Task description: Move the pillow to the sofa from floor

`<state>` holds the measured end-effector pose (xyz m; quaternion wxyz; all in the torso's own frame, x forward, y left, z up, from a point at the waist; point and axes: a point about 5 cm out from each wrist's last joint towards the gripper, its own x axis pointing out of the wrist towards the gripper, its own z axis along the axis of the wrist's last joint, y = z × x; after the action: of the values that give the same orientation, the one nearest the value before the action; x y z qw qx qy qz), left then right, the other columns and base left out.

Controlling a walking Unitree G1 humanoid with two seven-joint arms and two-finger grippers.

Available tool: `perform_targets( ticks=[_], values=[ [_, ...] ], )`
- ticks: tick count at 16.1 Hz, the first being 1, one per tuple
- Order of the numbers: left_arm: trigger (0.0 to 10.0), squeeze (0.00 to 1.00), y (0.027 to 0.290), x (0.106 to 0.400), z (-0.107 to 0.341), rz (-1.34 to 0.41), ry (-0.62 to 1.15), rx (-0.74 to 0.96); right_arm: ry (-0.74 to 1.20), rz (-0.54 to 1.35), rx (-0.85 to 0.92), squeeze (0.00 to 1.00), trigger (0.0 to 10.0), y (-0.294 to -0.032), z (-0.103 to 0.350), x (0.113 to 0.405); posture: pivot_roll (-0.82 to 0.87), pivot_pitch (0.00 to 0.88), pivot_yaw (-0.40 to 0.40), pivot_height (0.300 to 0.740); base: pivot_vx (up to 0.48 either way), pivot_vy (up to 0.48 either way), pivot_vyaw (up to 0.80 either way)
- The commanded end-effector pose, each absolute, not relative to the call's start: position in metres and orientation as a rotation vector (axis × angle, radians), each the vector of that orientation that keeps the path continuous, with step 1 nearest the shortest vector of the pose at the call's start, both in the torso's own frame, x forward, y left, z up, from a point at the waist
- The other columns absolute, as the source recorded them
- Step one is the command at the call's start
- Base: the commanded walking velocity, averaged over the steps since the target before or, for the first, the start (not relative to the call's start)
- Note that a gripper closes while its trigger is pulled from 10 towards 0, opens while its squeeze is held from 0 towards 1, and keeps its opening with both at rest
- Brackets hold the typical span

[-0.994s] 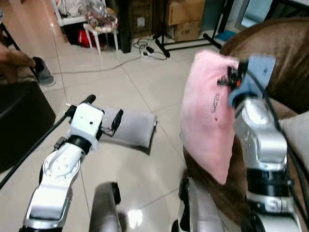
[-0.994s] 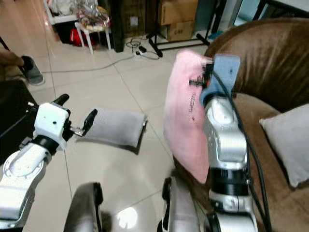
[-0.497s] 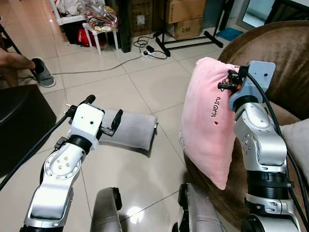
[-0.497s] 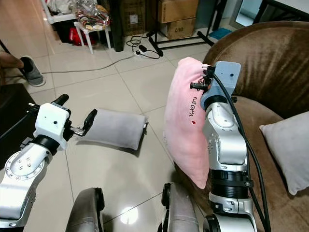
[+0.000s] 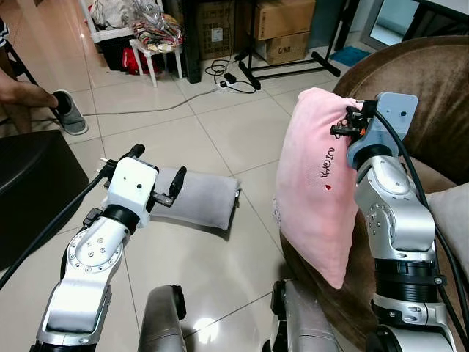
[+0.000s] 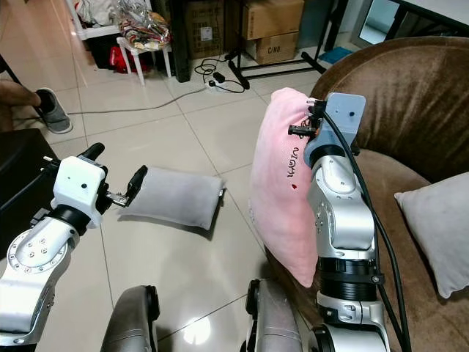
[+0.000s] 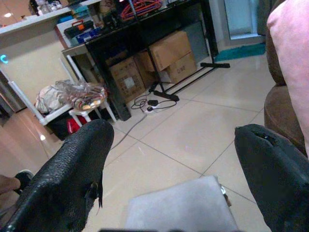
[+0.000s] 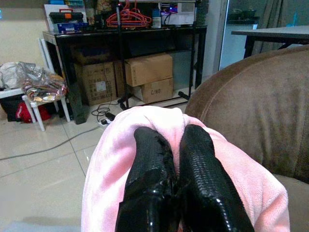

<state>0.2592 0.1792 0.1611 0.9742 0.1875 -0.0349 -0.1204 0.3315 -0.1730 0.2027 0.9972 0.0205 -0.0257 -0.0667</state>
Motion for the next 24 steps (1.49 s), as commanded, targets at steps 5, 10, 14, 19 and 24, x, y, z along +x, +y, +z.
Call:
perform_targets(
  ticks=[5,10,14,19,24],
  values=[
    [10.0,0.00,0.177,0.262,0.144,-0.198,-0.027,0.360,-0.029,-0.157,0.118,0.00,10.0,-0.174,0.182,0.305,-0.05,0.000,-0.031,0.646,0.000,0.000,0.00],
    [10.0,0.00,0.179,0.263,0.144,-0.181,-0.035,0.371,-0.034,-0.151,0.122,0.00,10.0,-0.173,0.183,0.304,-0.05,0.000,-0.035,0.696,0.000,0.000,0.00],
    [10.0,0.00,0.178,0.263,0.141,-0.191,-0.031,0.381,-0.020,-0.164,0.126,0.00,10.0,-0.176,0.178,0.302,-0.05,0.000,-0.030,0.731,0.000,0.000,0.00],
    [10.0,0.00,0.183,0.263,0.132,-0.181,-0.008,0.367,0.055,-0.150,0.094,0.00,10.0,-0.174,0.151,0.291,-0.06,0.000,-0.018,0.740,0.000,0.000,0.00],
    [10.0,0.00,0.188,0.257,0.114,-0.176,0.032,0.371,0.183,-0.107,0.056,0.00,10.0,-0.170,0.101,0.272,-0.07,0.000,-0.007,0.740,0.000,0.000,0.00]
  ],
)
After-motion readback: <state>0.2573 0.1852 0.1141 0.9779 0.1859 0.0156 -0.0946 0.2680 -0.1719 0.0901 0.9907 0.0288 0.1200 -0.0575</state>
